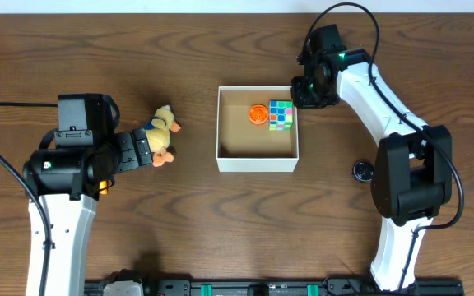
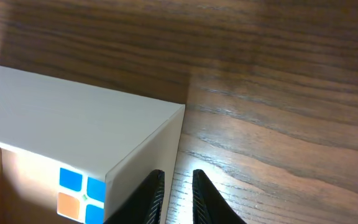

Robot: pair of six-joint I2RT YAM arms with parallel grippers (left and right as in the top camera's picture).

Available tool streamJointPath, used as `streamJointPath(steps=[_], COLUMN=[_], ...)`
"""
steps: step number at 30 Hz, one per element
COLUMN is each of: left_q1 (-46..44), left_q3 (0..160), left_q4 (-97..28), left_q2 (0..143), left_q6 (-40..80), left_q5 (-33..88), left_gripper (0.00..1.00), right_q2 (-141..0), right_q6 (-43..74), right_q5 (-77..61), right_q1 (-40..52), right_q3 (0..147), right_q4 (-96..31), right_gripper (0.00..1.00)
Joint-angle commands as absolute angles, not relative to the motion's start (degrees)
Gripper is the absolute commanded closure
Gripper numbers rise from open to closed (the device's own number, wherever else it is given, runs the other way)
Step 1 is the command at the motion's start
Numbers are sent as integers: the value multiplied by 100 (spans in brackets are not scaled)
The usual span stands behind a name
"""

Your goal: Pack container

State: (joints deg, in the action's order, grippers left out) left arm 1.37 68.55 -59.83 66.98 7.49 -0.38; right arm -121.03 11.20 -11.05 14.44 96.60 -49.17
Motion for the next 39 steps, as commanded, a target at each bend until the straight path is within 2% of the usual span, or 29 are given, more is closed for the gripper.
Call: streamJointPath(steps=[1,7,10,12,13,14,17,22,27,33,39], left_q1=[165,165,165,165,165,165,165,165,165,165,165], left_q3=[6960,6960,6960,6960,6960,6960,6960,6960,6960,6960,6960], left_q4=[-5996,-5999,-5999,-5996,-5996,-5996,-5999,-6020,-6018,-6018,-6018], left_q2=[6726,6726,6726,6726,6726,6726,6726,6726,6726,6726,6726], left_q6=[716,716,716,716,716,716,718,718,722,722,722], left_q5=[-60,-60,-60,-60,-60,-60,-60,-60,-60,-58,-60], left_gripper=[2,2,2,2,2,2,2,2,2,2,2], right_q2=[-12149,-11769,-11266,-10803,-10549,-10302,-9690,-9255,-9273,-9275,-9325], right_q6=[932,2165,2377,2364,2353,2355,2355,2357,2471,2635,2718], right_q5=[-1210,222,655,666,663,661,532,207,60,-331,-366], right_q1=[1380,1026,749,541,429,318,-62,-613,-598,-290,-141], right_q3=[9666,9677,9679,9679,9679,9679,9679,9671,9074,7424,6539], right_q4=[-4939,-5682,-6097,-6353,-6536,-6713,-7177,-7872,-8007,-6923,-6055], right_gripper=[80,77,69,53,32,19,2,1,1,1,1])
